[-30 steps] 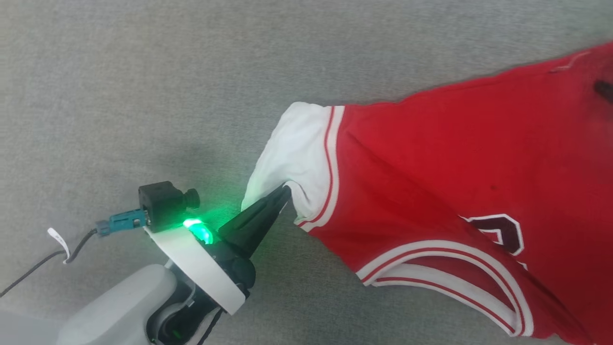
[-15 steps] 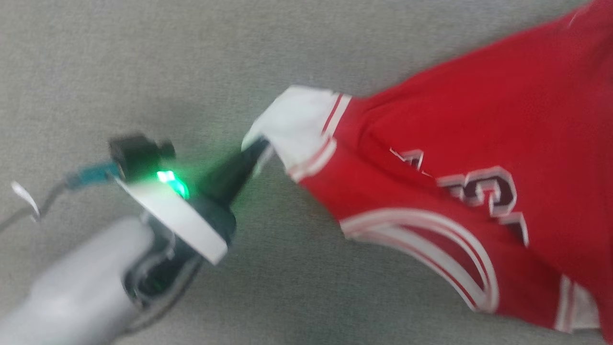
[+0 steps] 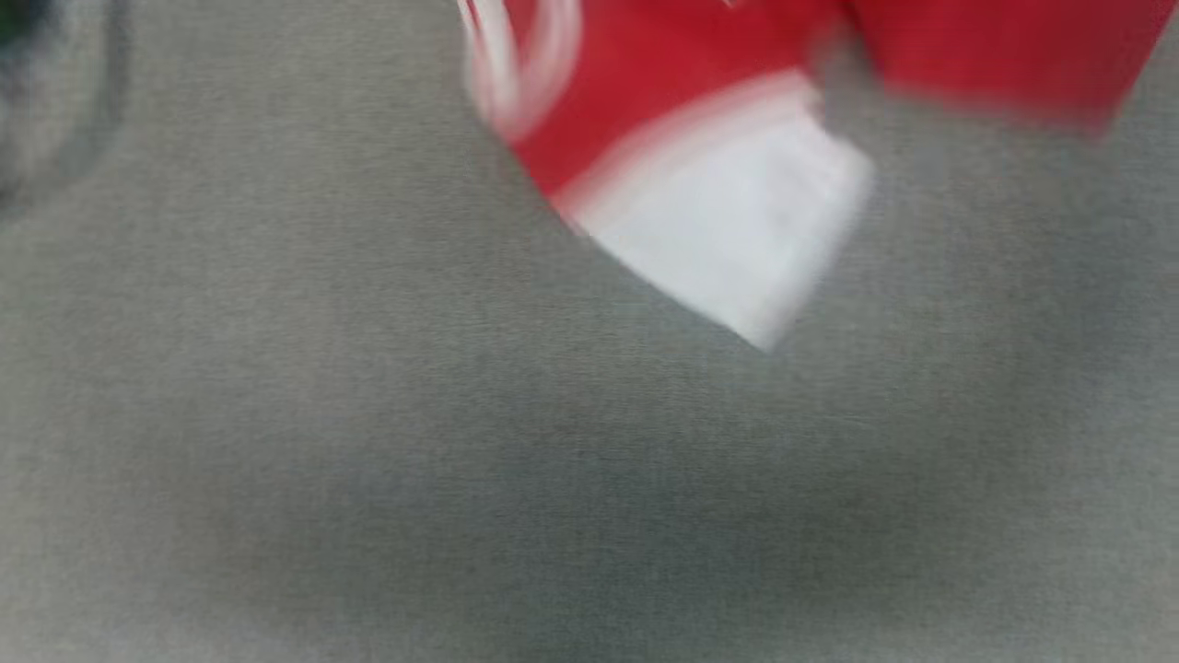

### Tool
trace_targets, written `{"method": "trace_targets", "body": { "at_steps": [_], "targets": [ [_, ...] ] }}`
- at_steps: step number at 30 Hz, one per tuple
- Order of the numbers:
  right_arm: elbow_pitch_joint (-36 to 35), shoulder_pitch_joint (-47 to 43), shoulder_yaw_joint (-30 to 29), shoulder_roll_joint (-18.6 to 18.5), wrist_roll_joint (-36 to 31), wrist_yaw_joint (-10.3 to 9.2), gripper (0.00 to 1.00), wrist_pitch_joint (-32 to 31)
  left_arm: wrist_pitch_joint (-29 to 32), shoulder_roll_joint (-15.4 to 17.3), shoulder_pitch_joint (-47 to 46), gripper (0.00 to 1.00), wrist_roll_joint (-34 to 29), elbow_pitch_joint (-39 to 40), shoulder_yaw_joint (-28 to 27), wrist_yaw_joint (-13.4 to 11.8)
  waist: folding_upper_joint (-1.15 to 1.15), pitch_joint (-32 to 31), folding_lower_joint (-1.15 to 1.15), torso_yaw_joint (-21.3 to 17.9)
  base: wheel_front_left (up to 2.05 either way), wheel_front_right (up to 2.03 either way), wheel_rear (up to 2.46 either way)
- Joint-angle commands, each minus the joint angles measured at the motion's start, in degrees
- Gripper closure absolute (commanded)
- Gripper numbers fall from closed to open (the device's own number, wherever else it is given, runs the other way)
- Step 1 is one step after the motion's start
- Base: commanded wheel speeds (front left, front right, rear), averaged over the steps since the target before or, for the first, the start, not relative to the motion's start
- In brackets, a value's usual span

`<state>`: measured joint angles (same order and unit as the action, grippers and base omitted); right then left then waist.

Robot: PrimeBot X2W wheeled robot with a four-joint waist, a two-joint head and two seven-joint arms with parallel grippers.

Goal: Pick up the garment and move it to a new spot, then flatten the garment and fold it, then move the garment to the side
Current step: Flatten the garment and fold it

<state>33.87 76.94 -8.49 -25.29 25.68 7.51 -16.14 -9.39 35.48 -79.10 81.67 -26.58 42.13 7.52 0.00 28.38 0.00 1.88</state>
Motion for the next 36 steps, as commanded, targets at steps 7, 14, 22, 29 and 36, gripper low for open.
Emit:
{"method": "trace_targets", "body": {
  "at_steps": [7, 14, 22, 29, 36],
  "targets": [
    [10.05, 11.09, -5.31, 1.89, -5.5, -0.15, 1.0, 9.77, -3.84, -1.99, -17.23, 1.0, -2.67, -12.19, -3.72, -0.19, 0.0, -0.84, 0.0, -2.74, 0.0, 0.0, 0.0],
    [14.65, 4.26, 1.89, 1.41, -1.73, -0.11, 1.0, 8.65, -3.67, -1.73, -7.64, 1.0, 2.64, -7.18, -1.01, -0.15, 0.0, -1.74, 0.0, -2.35, 0.0, 0.0, 0.0],
    [7.19, -16.22, 11.14, -2.52, 9.61, -0.07, 1.0, 9.04, -5.52, 3.34, 18.53, 1.0, 7.09, 8.01, 1.03, -0.1, 0.0, -2.94, 0.0, -1.72, 0.0, 0.0, 0.0],
    [-5.23, -38.31, 11.81, -7.87, 19.91, -0.06, 1.0, 8.16, -5.83, 4.58, 40.93, 1.0, 3.88, 22.03, -4.39, -0.09, 0.0, -5.25, 0.0, -1.05, 0.0, 0.0, 0.0],
    [-18.8, -58.76, 8.72, -10.51, 22.05, -0.06, 1.0, 6.69, -5.85, 5.75, 61.6, 1.0, -2.68, 33.5, -9.46, -0.09, 0.0, -6.85, 0.0, -1.47, 0.0, 0.0, 0.0]
  ]
}}
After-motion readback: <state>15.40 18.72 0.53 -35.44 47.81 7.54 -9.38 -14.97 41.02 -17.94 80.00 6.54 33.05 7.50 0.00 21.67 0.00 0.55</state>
